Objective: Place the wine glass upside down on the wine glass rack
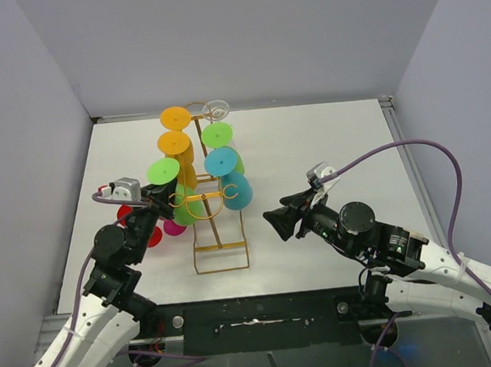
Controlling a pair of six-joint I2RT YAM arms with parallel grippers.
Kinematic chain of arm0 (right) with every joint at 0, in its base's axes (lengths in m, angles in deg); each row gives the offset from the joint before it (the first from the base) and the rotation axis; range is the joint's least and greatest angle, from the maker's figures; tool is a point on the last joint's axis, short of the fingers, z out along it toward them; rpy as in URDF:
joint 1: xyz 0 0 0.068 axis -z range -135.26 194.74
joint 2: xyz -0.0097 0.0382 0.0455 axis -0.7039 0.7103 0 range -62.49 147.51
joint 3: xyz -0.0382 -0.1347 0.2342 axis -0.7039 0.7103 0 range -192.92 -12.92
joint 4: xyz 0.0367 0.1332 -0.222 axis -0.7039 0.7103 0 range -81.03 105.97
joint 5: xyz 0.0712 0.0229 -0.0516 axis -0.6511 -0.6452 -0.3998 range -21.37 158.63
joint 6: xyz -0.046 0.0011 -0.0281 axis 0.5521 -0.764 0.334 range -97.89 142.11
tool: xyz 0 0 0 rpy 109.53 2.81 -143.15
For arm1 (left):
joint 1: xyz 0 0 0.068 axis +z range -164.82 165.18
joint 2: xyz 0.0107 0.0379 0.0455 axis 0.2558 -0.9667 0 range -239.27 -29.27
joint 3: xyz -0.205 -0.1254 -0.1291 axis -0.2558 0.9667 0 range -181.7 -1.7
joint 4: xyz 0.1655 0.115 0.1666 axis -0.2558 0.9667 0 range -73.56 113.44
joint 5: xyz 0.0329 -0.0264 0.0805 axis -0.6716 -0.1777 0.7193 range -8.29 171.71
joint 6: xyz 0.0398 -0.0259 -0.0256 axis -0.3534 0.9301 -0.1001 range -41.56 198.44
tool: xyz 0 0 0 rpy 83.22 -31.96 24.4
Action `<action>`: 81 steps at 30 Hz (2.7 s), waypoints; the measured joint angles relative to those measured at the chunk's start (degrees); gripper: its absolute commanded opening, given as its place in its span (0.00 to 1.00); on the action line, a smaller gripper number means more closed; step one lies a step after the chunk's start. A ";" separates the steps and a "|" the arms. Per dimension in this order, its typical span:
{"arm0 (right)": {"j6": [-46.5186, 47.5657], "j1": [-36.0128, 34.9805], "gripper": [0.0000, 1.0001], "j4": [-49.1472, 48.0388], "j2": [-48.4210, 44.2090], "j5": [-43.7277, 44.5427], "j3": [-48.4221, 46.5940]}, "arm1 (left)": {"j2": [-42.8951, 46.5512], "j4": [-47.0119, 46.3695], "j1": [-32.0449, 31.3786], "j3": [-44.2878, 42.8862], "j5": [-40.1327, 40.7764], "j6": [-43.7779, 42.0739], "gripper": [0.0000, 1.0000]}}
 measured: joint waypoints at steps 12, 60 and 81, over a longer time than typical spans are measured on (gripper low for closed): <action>-0.02 0.00 0.57 -0.02 0.00 -0.46 0.00 | -2.45 -1.33 2.16 0.00 -3.34 0.00 0.00; -1.38 0.00 0.59 -1.88 1.68 -2.34 0.00 | -3.78 4.11 7.37 -3.04 -17.59 0.57 0.15; -1.49 0.00 0.60 -2.47 2.14 -2.36 0.00 | -0.85 12.35 7.74 -3.74 -16.20 1.22 0.43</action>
